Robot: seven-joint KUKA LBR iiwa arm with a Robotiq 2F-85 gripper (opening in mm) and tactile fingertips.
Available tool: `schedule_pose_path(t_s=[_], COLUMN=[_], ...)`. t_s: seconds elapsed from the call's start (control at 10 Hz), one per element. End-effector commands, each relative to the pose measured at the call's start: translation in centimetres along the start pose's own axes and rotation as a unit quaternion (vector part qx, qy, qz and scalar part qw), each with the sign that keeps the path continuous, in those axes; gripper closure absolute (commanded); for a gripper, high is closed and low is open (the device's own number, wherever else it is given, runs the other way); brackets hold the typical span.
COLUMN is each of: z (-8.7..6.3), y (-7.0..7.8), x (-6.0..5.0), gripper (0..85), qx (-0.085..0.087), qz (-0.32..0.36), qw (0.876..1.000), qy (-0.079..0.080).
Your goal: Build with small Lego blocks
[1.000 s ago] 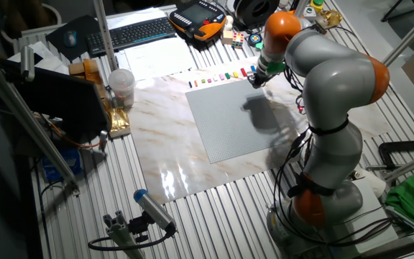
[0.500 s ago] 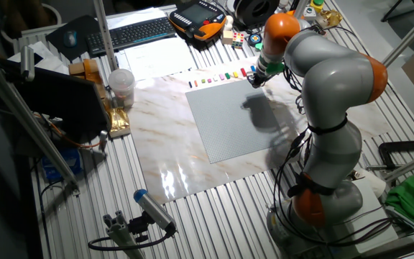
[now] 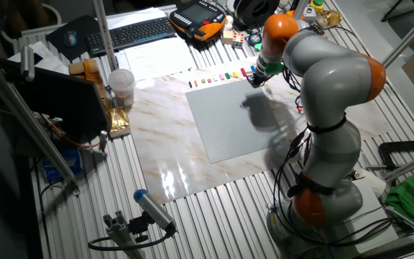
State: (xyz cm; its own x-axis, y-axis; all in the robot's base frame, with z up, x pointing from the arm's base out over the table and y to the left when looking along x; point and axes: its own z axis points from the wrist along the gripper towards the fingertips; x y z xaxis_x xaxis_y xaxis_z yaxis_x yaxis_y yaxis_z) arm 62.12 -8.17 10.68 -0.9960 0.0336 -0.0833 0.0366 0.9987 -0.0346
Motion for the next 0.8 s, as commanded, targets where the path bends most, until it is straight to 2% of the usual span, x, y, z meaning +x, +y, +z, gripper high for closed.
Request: schedule_pose_path(t_s=[0.0,0.4,0.7], z=[0.24,0.57,0.57], y=[-0.27,-0.42,-0.42], x=[-0.18,-0.2,-0.2], gripper=[84.3,84.3,84.3], qx=[-0.001,-0.006,0.004], qz=[-0.002,-0.012,0.007], qw=[1.0,1.0,1.0], qy=[0.003,0.013,0.021])
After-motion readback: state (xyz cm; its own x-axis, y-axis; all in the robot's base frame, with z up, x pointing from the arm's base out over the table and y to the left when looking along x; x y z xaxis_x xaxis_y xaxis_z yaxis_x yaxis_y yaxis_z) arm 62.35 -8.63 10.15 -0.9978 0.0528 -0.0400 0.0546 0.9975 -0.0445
